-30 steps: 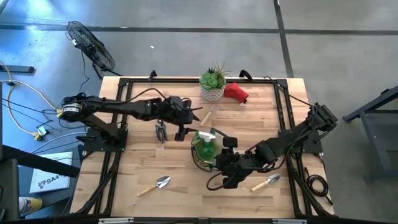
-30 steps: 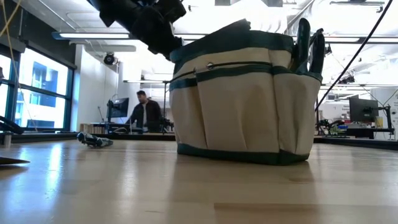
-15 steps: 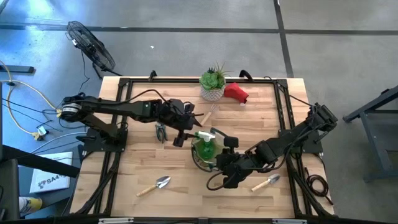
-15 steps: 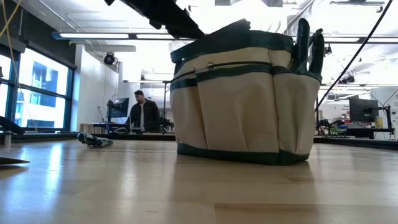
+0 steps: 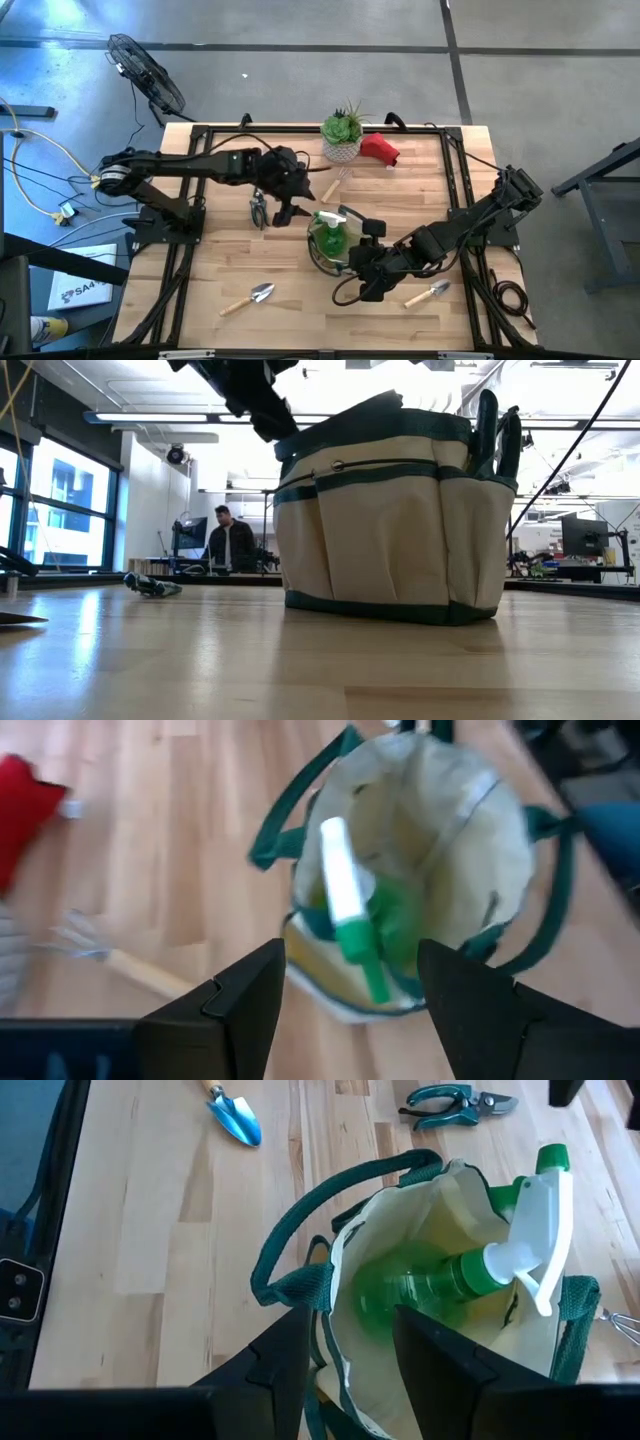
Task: Pick & Place Garden tools in Gardening bag
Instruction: Put the green spray bottle into the gardening bag
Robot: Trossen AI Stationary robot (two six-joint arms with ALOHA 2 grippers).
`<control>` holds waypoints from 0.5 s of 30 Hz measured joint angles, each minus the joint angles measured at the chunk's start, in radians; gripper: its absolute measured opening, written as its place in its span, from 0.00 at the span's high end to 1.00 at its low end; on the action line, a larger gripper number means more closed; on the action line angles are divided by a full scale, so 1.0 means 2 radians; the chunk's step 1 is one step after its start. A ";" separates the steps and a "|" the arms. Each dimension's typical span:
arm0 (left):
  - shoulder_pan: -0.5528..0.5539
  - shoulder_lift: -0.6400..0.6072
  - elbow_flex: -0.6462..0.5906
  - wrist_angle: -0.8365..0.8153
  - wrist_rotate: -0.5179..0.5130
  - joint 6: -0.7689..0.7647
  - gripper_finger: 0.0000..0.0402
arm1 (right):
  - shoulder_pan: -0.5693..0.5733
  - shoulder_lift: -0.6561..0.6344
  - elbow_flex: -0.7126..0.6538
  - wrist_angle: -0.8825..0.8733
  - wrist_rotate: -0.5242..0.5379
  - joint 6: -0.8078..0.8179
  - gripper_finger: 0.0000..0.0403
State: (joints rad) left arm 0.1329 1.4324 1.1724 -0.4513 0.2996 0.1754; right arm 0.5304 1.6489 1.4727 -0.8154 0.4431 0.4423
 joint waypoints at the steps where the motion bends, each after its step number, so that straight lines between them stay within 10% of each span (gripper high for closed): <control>1: 0.000 0.004 0.000 0.005 0.010 -0.008 0.44 | 0.000 0.000 0.000 0.000 0.000 0.001 0.66; 15: -0.001 0.020 0.000 0.016 0.025 -0.097 0.44 | 0.000 0.000 0.000 0.001 0.000 0.000 0.66</control>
State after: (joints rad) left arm 0.1310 1.4715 1.1721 -0.4198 0.3492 -0.0185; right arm 0.5304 1.6493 1.4727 -0.8133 0.4431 0.4416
